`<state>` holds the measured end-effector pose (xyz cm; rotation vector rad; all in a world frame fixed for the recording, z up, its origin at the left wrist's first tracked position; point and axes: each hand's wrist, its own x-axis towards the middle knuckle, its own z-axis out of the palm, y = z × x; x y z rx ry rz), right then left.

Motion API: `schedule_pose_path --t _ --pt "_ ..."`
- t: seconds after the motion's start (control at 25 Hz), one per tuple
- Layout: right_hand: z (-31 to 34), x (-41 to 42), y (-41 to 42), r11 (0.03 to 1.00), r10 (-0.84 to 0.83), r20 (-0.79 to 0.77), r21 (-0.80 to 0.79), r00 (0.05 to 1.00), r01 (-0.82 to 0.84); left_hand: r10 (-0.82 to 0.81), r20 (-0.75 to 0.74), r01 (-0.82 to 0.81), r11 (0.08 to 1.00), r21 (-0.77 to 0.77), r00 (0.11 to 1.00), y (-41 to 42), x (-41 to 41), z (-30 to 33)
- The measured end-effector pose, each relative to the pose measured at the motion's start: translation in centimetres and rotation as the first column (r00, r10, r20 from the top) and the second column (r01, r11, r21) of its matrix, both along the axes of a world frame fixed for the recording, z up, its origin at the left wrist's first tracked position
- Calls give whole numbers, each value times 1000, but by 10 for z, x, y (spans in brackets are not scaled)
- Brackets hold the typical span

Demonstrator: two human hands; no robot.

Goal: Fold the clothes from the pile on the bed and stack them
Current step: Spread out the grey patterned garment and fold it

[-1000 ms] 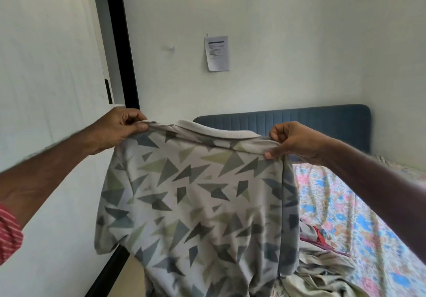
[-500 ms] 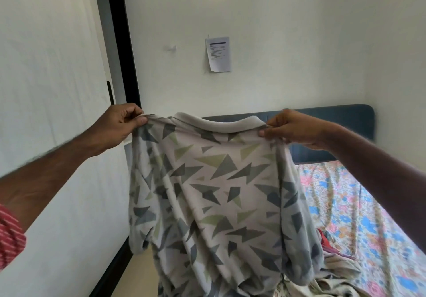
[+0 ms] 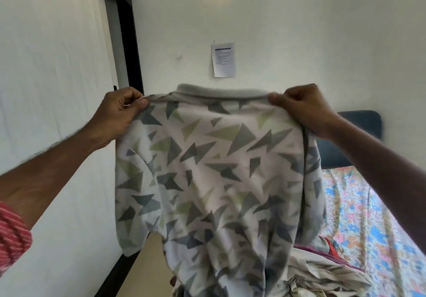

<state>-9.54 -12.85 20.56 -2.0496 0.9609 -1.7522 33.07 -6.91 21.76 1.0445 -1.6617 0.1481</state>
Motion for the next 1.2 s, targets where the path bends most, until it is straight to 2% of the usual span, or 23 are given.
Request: schedule_pose_path --t 0.04,0.12,0.16,0.2,0.24,0.28,0.32,0.36,0.4,0.44,0.48,0.52,0.6,0.68,0.8,0.88,0.96,1.2 --pt "1 -5 -1 998 21 -68 65 997 -16 41 66 -41 999 2 997 -1 2 2" --pt "5 -18 2 939 248 -26 251 969 -233 106 152 -108 994 3 983 -1 9 5" --pt "7 -23 2 924 287 -75 286 955 -256 154 180 -159 987 11 971 -3 14 5" --pt "9 -26 2 943 234 -226 288 946 -165 224 240 -235 972 18 945 -3 16 4" --pt "10 -24 2 967 86 -415 255 906 25 303 317 -326 945 19 899 -5 14 2" --pt "7 -19 0 955 -124 -563 157 817 253 371 364 -405 914 19 854 -7 8 -1" --pt "0 -8 -5 893 -340 -612 28 714 449 433 343 -473 880 36 833 -10 -1 -5" --pt "-5 8 0 828 -488 -520 -24 700 560 478 252 -512 854 90 841 -12 -14 -10" --pt "-9 22 7 810 -545 -356 11 759 587 479 98 -488 858 160 873 -13 -29 -15" --pt "-13 32 13 829 -545 -157 41 823 557 442 -85 -416 882 220 893 -13 -40 -17" --pt "-17 39 17 859 -511 7 23 860 511 382 -260 -331 918 219 887 -13 -49 -17" --pt "-22 43 21 872 -485 100 -27 869 489 315 -364 -274 948 160 876 -12 -53 -17" --pt "-32 45 31 863 -463 135 -156 876 480 291 -300 -316 948 -38 909 -3 -56 -18" --pt "-38 43 39 852 -456 75 -251 887 460 281 -131 -302 935 -184 951 9 -59 -19" --pt "-42 39 51 804 -512 -37 -373 858 463 217 117 -199 969 -147 969 25 -72 -19" --pt "-38 33 64 757 -577 -46 -405 816 513 348 291 -286 929 -234 891 36 -79 -17" --pt "-28 24 86 730 -603 -19 -417 798 542 464 317 -340 862 -375 827 57 -86 -8" --pt "36 -7 160 612 -651 81 -532 754 586 467 225 -326 822 -467 855 116 -109 39"
